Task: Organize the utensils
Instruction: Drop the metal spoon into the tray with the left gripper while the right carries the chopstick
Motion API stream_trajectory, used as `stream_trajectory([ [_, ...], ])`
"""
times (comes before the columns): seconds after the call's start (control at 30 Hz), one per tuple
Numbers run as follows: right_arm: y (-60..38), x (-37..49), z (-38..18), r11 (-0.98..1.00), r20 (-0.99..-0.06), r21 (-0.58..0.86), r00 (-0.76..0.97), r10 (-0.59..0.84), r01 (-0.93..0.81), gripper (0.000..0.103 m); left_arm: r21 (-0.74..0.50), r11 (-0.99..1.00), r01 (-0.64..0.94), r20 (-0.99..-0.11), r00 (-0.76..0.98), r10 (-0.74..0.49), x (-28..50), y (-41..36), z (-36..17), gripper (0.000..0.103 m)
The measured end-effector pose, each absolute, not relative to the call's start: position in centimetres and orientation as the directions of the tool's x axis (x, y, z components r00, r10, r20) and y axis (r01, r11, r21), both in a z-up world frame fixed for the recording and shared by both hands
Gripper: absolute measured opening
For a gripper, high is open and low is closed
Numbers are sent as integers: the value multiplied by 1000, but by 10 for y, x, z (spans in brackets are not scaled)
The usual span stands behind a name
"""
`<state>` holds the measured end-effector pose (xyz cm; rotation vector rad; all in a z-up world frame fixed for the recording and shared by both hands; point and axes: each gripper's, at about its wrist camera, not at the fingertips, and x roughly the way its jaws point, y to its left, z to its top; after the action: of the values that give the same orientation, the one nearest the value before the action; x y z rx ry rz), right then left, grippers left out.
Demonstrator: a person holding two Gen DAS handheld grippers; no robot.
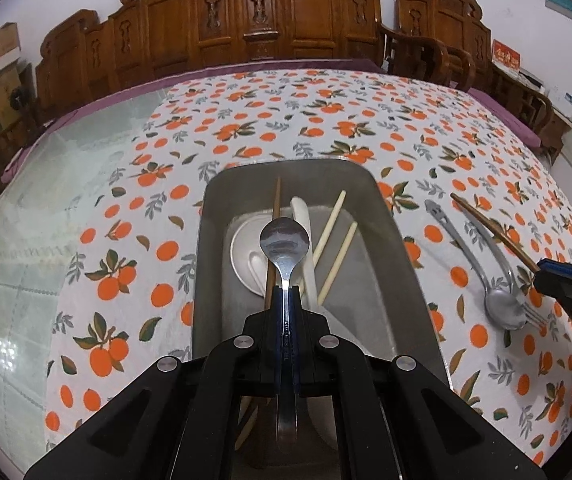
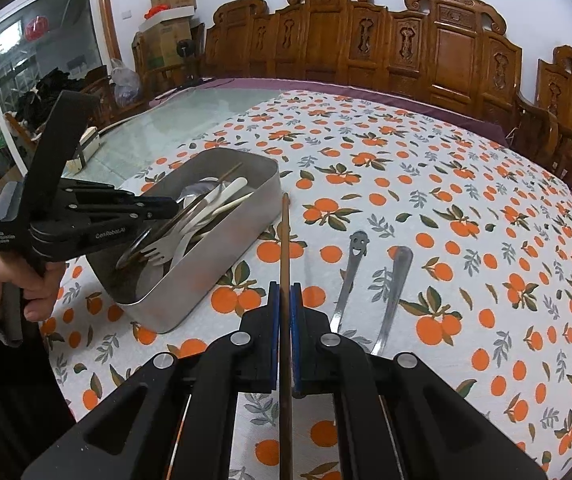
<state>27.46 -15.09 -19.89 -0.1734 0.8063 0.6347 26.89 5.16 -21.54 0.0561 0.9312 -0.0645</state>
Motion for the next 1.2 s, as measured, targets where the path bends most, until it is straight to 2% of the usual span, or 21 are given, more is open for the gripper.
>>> stream_trajectory([
  [0.17,-147,273,-204,801,-727,85,512,457,-593,6,17,995,100,-801,596,-46,266,50,-217,3],
  [0.3,-146,273,-206,802,-728,85,513,455,-591,6,9,995,97,-788,613,-53,261,54,-211,20],
  [0.37,-145,273,-205,803,-728,86,514,454,-589,6,8,996,92,-781,623,-51,259,56,-207,25],
  [0.43,-145,272,-205,804,-726,86,516,455,-588,6,8,996,86,-773,633,-48,257,58,-203,37],
  [0.63,-142,266,-197,805,-712,92,527,465,-586,6,14,997,77,-737,675,-42,252,65,-190,66],
  [0.73,-140,263,-194,805,-705,97,530,471,-585,6,23,997,68,-720,694,-31,250,70,-184,84],
  [0.83,-136,261,-190,804,-702,98,532,474,-587,6,19,998,66,-708,706,-33,249,77,-180,90],
  [1.2,-103,255,-173,792,-707,73,529,469,-606,6,-7,999,40,-671,740,-35,245,105,-162,91],
])
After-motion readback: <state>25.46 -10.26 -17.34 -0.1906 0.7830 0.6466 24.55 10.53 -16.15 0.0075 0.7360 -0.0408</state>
